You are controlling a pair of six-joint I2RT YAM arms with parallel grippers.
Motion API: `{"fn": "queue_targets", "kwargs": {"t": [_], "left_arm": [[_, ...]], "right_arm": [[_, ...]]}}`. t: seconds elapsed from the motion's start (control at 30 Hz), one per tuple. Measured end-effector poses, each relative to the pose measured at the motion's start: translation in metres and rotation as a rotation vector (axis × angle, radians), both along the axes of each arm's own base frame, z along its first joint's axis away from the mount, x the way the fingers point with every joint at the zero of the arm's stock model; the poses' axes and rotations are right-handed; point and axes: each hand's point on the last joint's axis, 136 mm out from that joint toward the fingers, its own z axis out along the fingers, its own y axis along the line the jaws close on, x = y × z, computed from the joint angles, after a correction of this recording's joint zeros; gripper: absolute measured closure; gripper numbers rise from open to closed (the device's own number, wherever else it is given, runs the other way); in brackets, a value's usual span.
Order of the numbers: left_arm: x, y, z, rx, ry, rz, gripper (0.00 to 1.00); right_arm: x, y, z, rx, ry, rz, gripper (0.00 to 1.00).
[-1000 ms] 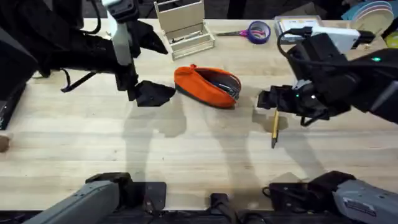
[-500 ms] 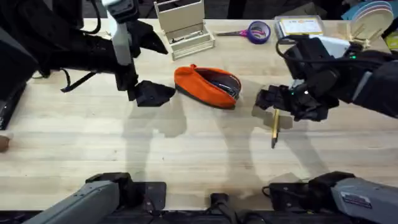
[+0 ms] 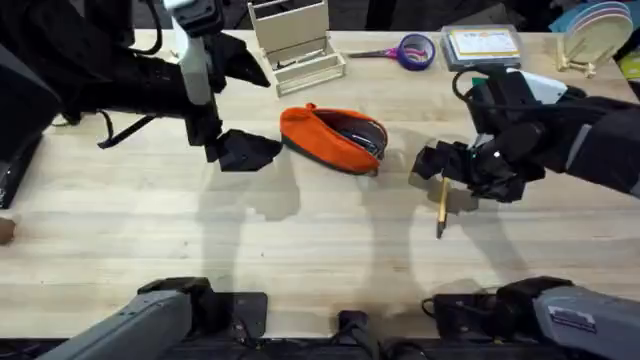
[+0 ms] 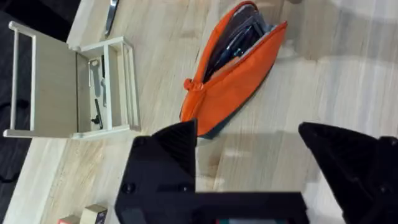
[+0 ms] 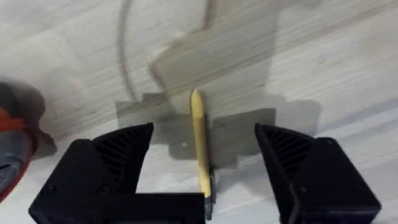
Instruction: Unzip the bag, pick up the pens from the table one at a time and place them inside, then zip the bag closed.
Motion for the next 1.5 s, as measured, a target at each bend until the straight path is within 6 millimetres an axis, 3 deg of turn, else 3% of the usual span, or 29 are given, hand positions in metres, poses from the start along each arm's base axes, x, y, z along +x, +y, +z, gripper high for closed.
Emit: {"fn": "queue_targets", "kwargs": {"t": [0.17, 0.3, 0.37, 0.53, 0.7, 0.97, 1.1, 1.3, 1.5], "left_arm": [[0.0, 0.0, 0.0, 0.0, 0.0, 0.0, 0.007], [0.0, 0.0, 0.0, 0.0, 0.0, 0.0, 0.007], [0.0, 0.0, 0.0, 0.0, -0.001, 0.0, 0.007], [0.0, 0.0, 0.0, 0.0, -0.001, 0.0, 0.007], [0.0, 0.0, 0.0, 0.0, -0.001, 0.0, 0.007], [0.0, 0.0, 0.0, 0.0, -0.001, 0.0, 0.007], [0.0, 0.0, 0.0, 0.0, 0.0, 0.0, 0.008], [0.0, 0.0, 0.0, 0.0, 0.0, 0.0, 0.007], [0.0, 0.0, 0.0, 0.0, 0.0, 0.0, 0.007]], "right_arm": [[-0.005, 0.001, -0.007, 0.01, 0.015, 0.003, 0.01], [-0.005, 0.001, -0.007, 0.01, 0.016, 0.001, 0.108], [-0.005, 0.001, -0.007, 0.01, 0.016, 0.001, 0.229], [-0.005, 0.0, -0.007, 0.007, 0.016, -0.004, 0.726], [-0.005, -0.001, -0.007, 0.004, 0.013, -0.006, 0.953], [-0.003, -0.001, -0.006, 0.001, 0.011, 0.009, 0.967], [0.008, 0.006, 0.005, 0.021, -0.017, 0.068, 0.97], [0.053, 0.018, 0.063, 0.033, -0.199, 0.167, 0.97], [0.081, 0.026, 0.116, 0.02, -0.345, 0.246, 0.97]]}}
